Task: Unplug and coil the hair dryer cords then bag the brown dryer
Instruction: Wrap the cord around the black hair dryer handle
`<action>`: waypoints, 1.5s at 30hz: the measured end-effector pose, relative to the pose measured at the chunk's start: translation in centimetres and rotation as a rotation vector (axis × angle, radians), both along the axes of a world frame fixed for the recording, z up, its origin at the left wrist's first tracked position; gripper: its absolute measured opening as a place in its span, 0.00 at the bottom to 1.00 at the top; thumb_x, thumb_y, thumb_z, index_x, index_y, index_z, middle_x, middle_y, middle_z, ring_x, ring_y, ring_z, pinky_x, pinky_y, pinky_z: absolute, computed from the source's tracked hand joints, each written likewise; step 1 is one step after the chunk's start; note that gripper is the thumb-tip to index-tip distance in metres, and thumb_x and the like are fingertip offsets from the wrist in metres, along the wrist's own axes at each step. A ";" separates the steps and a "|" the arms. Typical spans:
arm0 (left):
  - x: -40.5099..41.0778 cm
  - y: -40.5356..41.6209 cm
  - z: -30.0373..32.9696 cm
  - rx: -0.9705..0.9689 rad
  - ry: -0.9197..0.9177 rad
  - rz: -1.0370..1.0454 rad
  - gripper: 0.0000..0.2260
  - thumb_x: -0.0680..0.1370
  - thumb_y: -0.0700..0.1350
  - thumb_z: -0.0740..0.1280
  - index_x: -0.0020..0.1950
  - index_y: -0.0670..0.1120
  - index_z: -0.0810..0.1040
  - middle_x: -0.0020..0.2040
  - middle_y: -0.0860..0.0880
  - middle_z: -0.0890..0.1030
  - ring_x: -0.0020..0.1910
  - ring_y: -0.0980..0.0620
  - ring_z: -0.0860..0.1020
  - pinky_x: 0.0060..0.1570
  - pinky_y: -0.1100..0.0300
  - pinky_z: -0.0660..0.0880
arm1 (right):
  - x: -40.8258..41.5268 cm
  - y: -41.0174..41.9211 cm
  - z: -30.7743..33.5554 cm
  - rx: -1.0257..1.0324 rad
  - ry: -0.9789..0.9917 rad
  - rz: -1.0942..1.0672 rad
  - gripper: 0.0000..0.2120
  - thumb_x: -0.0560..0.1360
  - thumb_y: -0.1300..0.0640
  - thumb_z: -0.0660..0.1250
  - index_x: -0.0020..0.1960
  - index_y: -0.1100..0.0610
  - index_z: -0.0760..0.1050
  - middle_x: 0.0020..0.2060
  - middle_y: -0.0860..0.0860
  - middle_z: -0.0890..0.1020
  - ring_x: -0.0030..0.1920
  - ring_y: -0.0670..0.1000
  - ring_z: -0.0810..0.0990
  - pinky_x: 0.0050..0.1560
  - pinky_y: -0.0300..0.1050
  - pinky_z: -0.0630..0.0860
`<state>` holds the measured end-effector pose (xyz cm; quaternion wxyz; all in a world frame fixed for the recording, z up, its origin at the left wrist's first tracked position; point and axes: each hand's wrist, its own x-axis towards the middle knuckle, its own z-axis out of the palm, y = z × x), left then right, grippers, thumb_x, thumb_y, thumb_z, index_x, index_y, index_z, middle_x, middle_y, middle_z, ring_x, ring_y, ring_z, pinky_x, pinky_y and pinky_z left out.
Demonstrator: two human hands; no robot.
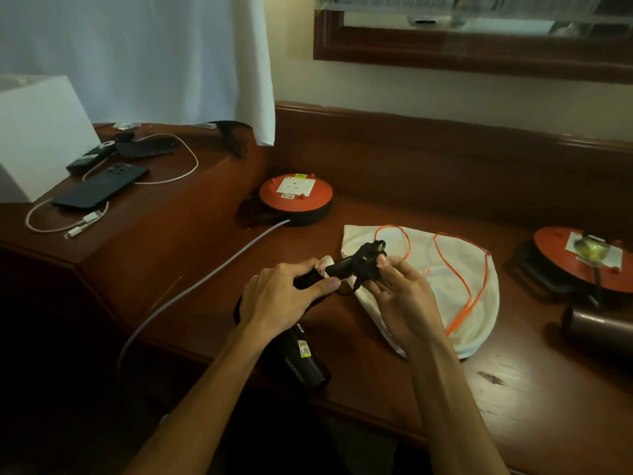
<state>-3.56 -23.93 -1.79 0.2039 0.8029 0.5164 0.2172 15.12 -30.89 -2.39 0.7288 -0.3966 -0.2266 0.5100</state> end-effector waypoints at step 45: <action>-4.0 3.9 -3.3 0.172 -0.091 0.021 0.22 0.82 0.44 0.65 0.77 0.54 0.70 0.80 0.47 0.63 0.79 0.46 0.61 0.77 0.46 0.60 | -4.6 -3.1 0.8 -0.174 -1.733 0.548 0.25 0.69 0.27 0.65 0.48 0.47 0.75 0.42 0.44 0.79 0.41 0.45 0.78 0.40 0.48 0.77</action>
